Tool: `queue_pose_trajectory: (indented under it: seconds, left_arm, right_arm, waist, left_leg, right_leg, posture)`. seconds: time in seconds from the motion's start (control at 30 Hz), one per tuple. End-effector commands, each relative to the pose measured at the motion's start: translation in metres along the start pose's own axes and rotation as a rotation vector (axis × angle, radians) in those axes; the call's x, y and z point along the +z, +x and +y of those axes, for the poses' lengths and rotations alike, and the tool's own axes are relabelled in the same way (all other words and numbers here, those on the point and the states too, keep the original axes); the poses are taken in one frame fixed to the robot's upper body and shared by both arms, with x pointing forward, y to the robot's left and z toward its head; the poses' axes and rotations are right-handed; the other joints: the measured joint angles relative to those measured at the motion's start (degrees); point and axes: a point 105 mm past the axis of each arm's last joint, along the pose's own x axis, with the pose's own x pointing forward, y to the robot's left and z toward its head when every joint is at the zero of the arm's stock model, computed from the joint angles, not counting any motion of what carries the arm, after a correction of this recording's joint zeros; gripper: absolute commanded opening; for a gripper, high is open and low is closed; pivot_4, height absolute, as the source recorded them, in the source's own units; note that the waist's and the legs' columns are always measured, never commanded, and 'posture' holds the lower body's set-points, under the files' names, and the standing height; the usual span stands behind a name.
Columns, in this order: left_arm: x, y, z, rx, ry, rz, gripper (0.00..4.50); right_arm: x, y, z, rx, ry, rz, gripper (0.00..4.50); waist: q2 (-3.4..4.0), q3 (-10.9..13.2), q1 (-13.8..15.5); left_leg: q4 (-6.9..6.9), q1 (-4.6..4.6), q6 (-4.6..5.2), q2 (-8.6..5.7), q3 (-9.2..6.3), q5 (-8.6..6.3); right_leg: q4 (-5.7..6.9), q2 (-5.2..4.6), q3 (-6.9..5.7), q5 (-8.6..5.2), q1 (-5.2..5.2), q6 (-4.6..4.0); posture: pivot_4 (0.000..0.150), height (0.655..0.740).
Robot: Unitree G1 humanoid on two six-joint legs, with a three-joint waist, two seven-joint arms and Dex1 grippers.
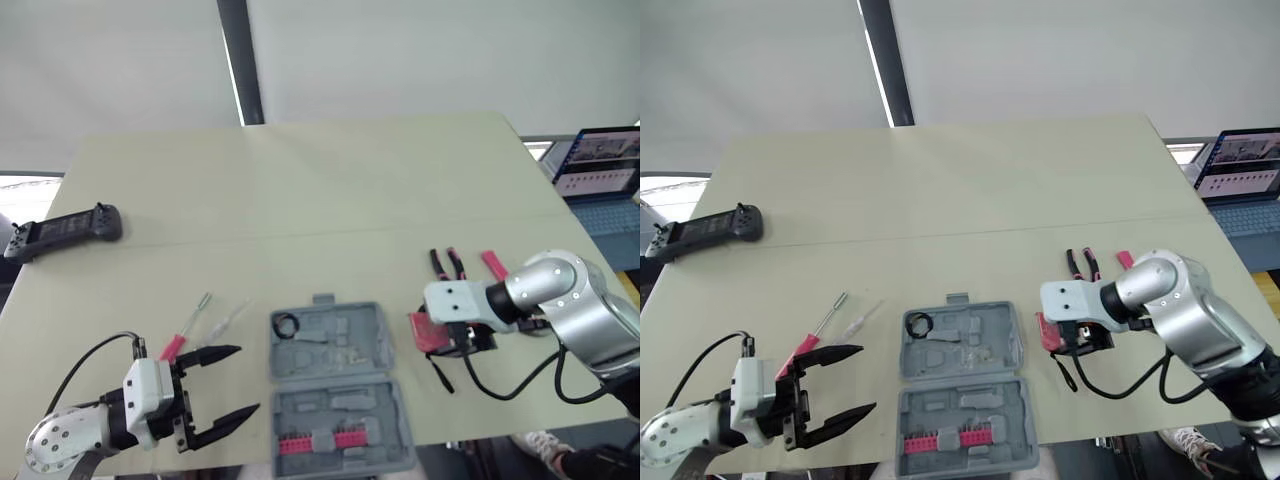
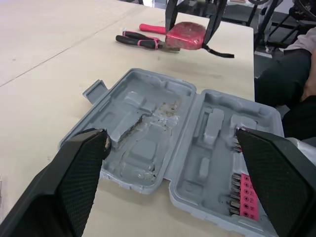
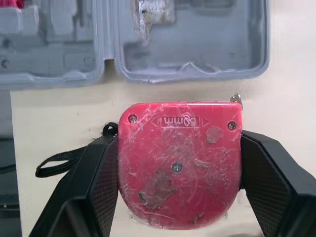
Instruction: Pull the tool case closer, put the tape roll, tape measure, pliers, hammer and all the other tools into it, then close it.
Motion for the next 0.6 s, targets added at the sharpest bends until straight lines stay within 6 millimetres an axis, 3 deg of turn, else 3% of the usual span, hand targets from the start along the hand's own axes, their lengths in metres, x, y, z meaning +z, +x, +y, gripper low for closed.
queue_pose_trajectory:
  seconds: [0.03,0.33,0.6]
  left_arm:
    - [0.003,-0.002,-0.001,-0.006,-0.001,-0.008,4.5]
    - [-0.003,-0.001,-0.002,-0.002,0.013,0.025,4.5]
    - [-0.006,0.0,-0.005,0.001,0.012,0.03,4.5]
  right_arm:
    - [0.019,0.002,-0.002,-0.029,0.011,0.065,2.95]
    - [0.052,0.025,-0.021,-0.064,0.004,0.153,2.95]
    - [0.059,0.044,-0.028,-0.077,-0.015,0.207,2.95]
  waist:
    - [0.0,0.0,-0.11]
    - [-0.01,-0.01,-0.09]
    - [-0.03,-0.02,-0.41]
  left_leg:
    - [0.0,0.0,0.0,0.0,0.0,0.0]
    - [-0.02,-0.07,-0.01,-0.03,0.02,0.0]
    - [0.0,-0.33,-0.05,-0.01,0.36,0.02]
  right_leg:
    - [0.01,-0.01,0.01,0.0,-0.02,0.0]
    - [0.17,-0.07,-0.02,0.0,-0.22,-0.01]
    - [0.85,-0.15,-0.06,0.02,-0.91,-0.04]
  posture:
    - [0.15,0.74]
    - [0.15,0.74]
    - [0.15,0.74]
